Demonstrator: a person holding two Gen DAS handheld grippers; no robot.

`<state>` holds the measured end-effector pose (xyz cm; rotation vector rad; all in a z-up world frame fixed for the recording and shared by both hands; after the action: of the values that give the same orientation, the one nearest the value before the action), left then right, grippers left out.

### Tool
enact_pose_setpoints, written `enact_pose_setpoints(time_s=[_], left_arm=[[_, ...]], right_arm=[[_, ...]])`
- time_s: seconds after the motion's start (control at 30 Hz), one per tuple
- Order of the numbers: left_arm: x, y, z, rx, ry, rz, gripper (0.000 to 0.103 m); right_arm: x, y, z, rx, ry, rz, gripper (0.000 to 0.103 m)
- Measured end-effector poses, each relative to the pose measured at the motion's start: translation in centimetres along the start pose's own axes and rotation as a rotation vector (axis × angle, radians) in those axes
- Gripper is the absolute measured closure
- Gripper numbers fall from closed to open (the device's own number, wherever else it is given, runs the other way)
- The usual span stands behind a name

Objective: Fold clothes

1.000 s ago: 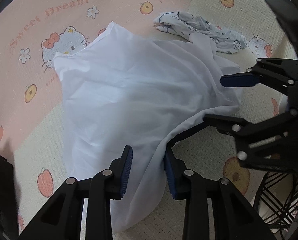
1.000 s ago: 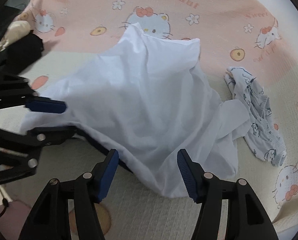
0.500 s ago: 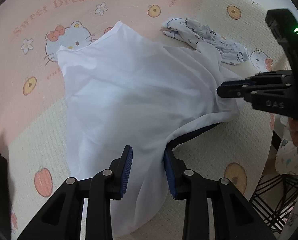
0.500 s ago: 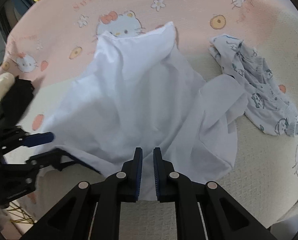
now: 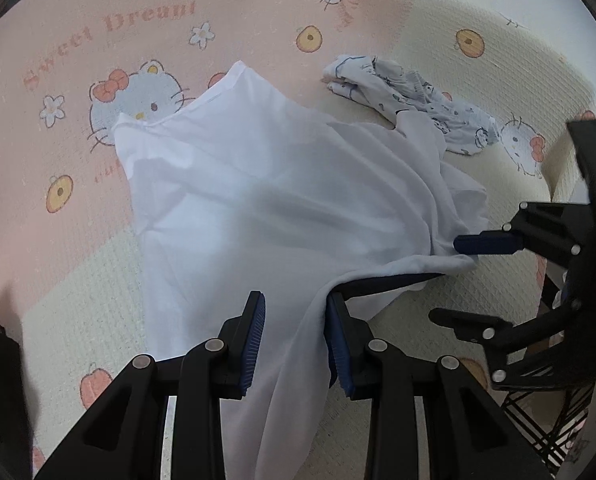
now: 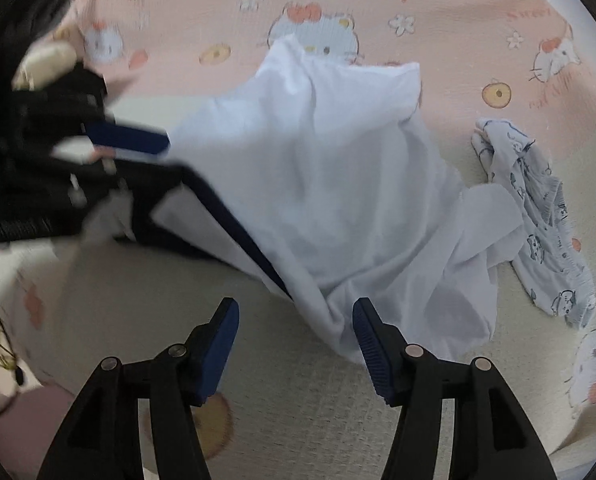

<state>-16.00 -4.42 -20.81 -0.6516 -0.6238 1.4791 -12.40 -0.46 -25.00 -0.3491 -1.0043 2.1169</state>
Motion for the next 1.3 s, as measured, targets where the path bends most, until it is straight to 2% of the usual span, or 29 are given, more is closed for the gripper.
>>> enact_pose_setpoints(time_s=[0.07,0.17,0.2,0.23,0.27,0.37,0.47,0.73,0.83,1.03,1.13,1.2,1.3], left_arm=[[-0.1,0.1,-0.1,-0.003,-0.009,-0.009,0.074],[-0.4,0.3,-0.4,-0.007,-0.010,0.000,0.074],[-0.6,0.5,-0.5,-0.008,0.001,0.020,0.074],[-0.9,0.8,-0.7,-0.010,0.019,0.045,0.074],[-1.1,1.1,-1.0,-0.016,0.039,0.067,0.072],[-1.4,2.0,-1.8,-0.042,0.054,0.079,0.072],[-1.7,2.2,-1.7,-0.042,0.062,0.077,0.072],[-3.9,3.7,0.0,-0.061,0.073,0.124,0.072],[-4.7,5.1,-0.6,-0.110,0.014,0.103,0.072],[-5.6,5.3,-1.6,-0.132,-0.121,0.057,0.072],[-6.1,4.8,-1.7,-0.168,-0.208,0.028,0.070],[-6.3,4.0,-1.9,-0.192,-0.285,-0.009,0.070],[-6.6,2.6,-2.0,-0.191,-0.398,-0.065,0.068]], right_arm=[[0.4,0.6,-0.7,-0.027,-0.014,-0.040,0.045],[1.8,1.0,-0.5,-0.026,0.037,-0.062,0.047],[2.1,1.0,-0.2,-0.018,0.064,-0.061,0.076],[2.6,1.2,0.1,-0.023,0.105,-0.053,0.098],[3.1,1.3,0.3,-0.023,0.138,-0.046,0.101],[4.3,1.6,1.1,-0.020,0.234,-0.028,0.101],[5.1,2.1,2.3,-0.017,0.271,-0.018,0.101],[5.6,3.8,4.7,-0.060,0.273,-0.009,0.101],[5.7,4.7,4.6,-0.085,0.309,0.010,0.100],[5.8,5.5,4.3,-0.106,0.334,0.028,0.095],[5.7,4.6,4.5,-0.097,0.317,0.048,0.077],[6.3,3.7,4.8,-0.076,0.296,0.018,0.055],[7.3,1.6,5.1,-0.047,0.281,-0.021,0.051]])
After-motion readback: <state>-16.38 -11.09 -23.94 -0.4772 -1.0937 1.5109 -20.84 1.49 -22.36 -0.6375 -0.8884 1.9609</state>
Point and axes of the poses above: each gripper's, at about its wrist camera, not at the fingertips, and y roughly the way its jaws point, x to its right, z to its top, the point moved 10 cm from there along y, roughly the way its jaws point, and after that the axes turned 11 degrees about x, right-handed, at the moved point
